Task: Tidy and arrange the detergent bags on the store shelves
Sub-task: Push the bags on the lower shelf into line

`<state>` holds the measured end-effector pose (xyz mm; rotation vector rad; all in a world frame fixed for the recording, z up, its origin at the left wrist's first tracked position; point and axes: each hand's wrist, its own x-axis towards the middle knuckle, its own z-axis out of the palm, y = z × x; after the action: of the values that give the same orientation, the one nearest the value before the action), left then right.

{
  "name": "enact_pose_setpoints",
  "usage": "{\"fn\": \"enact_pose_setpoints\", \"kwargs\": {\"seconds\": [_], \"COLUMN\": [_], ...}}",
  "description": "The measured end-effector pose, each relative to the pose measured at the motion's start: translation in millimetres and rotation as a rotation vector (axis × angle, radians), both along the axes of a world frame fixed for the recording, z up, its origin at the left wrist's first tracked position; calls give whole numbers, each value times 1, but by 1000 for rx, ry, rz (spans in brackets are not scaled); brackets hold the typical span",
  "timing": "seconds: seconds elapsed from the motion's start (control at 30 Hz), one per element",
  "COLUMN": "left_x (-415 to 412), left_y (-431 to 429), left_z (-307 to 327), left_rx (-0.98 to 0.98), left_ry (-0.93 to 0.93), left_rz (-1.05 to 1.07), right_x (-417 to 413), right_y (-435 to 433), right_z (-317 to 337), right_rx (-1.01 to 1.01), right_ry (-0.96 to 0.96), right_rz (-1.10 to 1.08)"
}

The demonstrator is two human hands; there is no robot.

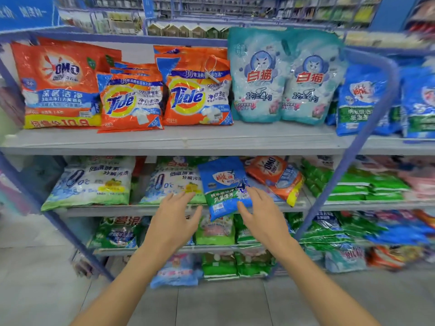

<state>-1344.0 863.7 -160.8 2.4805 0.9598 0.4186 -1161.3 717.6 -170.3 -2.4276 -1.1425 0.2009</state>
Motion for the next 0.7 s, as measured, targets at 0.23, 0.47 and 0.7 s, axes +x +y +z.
{"fn": "enact_pose_setpoints", "kwargs": {"seconds": [0.23, 0.47, 0.7], "left_x": [59, 172, 290], "left_y": [-41, -80, -98], "left_z": [-22, -49, -97], "left_rx": [-42, -78, -109], "left_ry": [21, -8, 32], "left_rz": [-21, 1, 69], "right_x": [56, 162, 266], "right_y": [-40, -74, -66], "right_z": [-21, -61, -106], "right_rx": [52, 47, 64], "right_ry": [59, 77, 135], "right_rz": [-71, -103, -130]}}
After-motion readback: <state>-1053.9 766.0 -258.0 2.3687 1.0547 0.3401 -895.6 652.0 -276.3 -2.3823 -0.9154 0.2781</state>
